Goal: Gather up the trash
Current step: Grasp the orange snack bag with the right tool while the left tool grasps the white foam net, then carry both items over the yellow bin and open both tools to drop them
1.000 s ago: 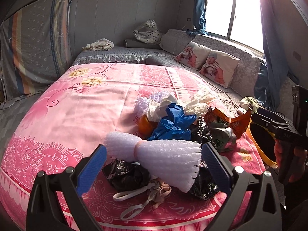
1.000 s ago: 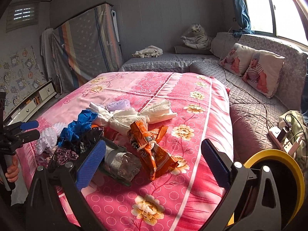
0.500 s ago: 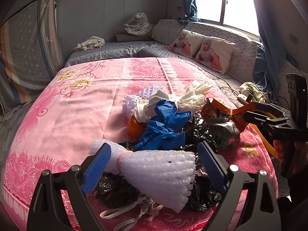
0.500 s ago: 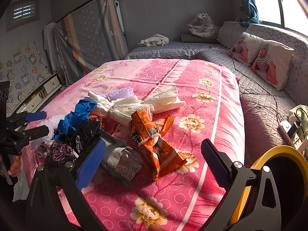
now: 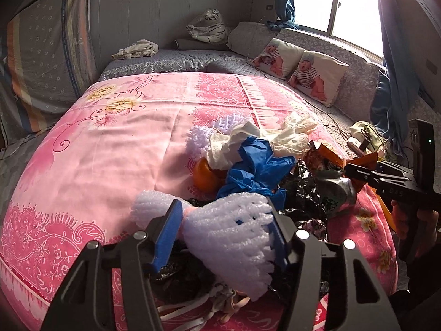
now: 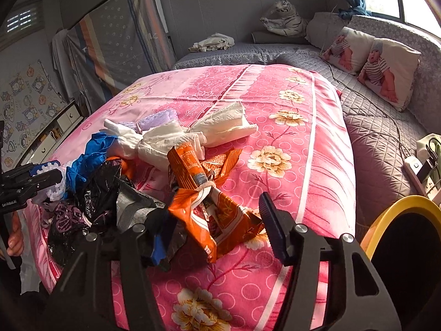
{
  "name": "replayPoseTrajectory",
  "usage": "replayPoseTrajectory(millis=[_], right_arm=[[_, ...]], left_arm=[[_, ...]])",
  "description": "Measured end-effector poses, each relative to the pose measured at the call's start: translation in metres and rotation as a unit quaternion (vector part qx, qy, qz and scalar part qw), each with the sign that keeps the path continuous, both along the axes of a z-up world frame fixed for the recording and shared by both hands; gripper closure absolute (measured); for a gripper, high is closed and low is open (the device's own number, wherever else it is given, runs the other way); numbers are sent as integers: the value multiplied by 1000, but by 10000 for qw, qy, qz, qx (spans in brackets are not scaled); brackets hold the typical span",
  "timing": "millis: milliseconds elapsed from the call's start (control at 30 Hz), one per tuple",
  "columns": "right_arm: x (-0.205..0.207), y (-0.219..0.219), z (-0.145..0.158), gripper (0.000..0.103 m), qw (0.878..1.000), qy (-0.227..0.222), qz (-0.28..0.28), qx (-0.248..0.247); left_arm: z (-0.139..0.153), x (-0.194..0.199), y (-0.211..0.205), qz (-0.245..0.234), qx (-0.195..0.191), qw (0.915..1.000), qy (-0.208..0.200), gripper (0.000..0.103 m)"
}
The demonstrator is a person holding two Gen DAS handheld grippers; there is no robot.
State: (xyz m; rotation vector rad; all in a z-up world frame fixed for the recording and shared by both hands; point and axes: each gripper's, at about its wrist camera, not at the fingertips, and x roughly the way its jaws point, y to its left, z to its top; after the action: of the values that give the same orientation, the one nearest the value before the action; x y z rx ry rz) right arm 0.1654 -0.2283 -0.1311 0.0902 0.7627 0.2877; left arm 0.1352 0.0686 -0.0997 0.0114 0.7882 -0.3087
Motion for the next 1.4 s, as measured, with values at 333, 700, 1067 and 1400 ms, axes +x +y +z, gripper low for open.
replayPoseTrajectory(millis=[333,700,1067,1400], right_arm=[[4,-15,1,73,9980,249,-58,577],[-19,-24,25,78,9955,-132,-218,908],[-47,-34,54,78,9928,-546,-345,1004],[-72,-72,70,78,9855,-922,-986,1024]], left_arm=[[2,-2,10,209,-220,9995,24,74],[26,-19,30,339,-590,9970,-356,75],[57,-33,30,317,-703,9938,-797,75],[72,-24,-24,-368,-745,9920,-947,75]])
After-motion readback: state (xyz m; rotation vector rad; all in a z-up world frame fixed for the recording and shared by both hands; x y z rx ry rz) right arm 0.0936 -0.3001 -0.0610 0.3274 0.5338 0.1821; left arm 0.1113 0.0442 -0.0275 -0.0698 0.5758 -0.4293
